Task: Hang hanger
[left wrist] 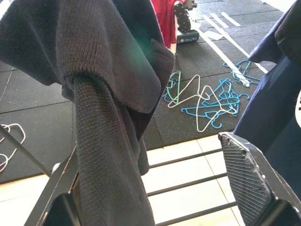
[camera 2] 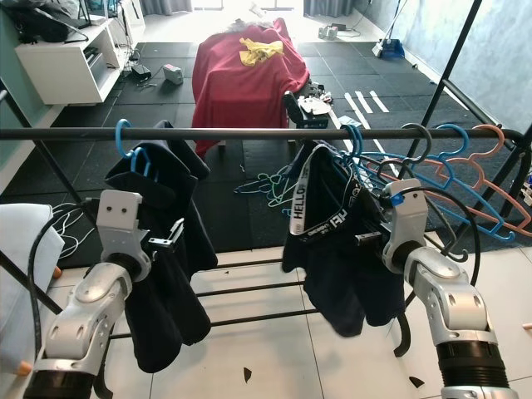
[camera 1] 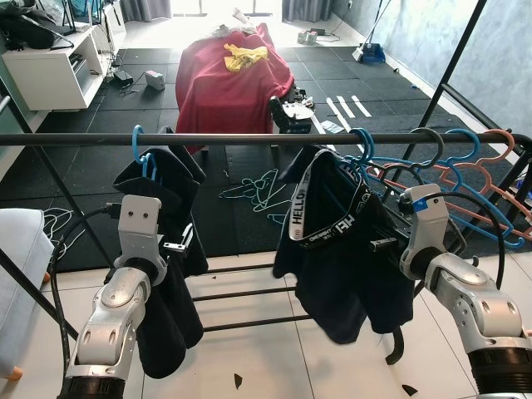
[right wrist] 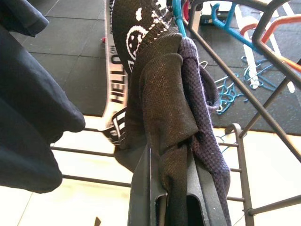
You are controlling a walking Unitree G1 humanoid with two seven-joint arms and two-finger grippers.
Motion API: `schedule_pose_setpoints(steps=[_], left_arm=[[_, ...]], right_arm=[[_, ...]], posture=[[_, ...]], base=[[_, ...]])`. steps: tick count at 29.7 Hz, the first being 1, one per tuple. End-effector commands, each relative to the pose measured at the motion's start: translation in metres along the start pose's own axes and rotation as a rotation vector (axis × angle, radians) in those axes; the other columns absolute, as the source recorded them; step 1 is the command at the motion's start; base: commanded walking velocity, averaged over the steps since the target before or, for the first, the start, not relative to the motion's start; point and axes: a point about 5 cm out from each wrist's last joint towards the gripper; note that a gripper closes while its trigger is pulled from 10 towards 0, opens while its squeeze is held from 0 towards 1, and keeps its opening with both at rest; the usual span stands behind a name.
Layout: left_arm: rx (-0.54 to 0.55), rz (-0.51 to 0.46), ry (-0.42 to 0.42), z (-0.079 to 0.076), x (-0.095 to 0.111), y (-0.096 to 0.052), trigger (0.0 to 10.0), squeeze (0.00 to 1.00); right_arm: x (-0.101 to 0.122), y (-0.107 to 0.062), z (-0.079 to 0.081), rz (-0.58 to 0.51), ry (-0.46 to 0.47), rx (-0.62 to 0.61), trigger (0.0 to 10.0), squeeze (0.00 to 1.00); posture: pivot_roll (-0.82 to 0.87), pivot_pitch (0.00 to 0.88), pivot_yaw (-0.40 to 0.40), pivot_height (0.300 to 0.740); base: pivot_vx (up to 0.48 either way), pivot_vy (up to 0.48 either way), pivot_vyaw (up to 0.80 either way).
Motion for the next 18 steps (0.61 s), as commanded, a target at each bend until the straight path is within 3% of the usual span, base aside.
schedule_pose_setpoints(steps=[1, 6, 11, 13, 18], left_arm=[[-0.010, 0.016, 0.007, -0.001, -0.003, 0.001, 10.0, 0.00], [-0.009, 0.003, 0.000, -0.001, 0.002, 0.004, 10.0, 0.00], [0.002, 0.005, -0.010, 0.000, 0.002, 0.004, 10.0, 0.00], [0.000, 0.004, -0.015, 0.000, 0.002, 0.003, 10.0, 0.00], [-0.002, 0.002, -0.014, 0.000, 0.002, 0.003, 10.0, 0.00]], right_arm=[[0.006, -0.002, -0.004, -0.030, -0.018, -0.017, 0.0, 0.00], [0.021, -0.005, -0.002, -0.128, -0.019, 0.016, 0.0, 0.00], [0.039, -0.011, 0.015, -0.229, -0.010, 0.155, 0.0, 0.00], [0.043, -0.018, 0.024, -0.245, -0.021, 0.226, 0.0, 0.00], [0.043, -0.020, 0.026, -0.244, -0.025, 0.243, 0.0, 0.00]], posture=[[-0.04, 0.080, -0.018, 0.740], [-0.04, 0.075, -0.020, 0.740], [-0.05, 0.084, -0.026, 0.740], [-0.06, 0.088, -0.025, 0.740], [-0.06, 0.088, -0.025, 0.740]], base=[[0.000, 0.000, 0.00], [0.000, 0.000, 0.00], [0.000, 0.000, 0.00], [0.000, 0.000, 0.00], [0.000, 0.000, 0.00]])
Point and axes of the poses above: a point about 5 cm out from each wrist's last joint towards the gripper, its own y axis pointing out of the wrist towards the gripper, its own x axis along the axis of the wrist's last joint, z = x × y, and after that the axes turned 10 degrees about y, right-handed
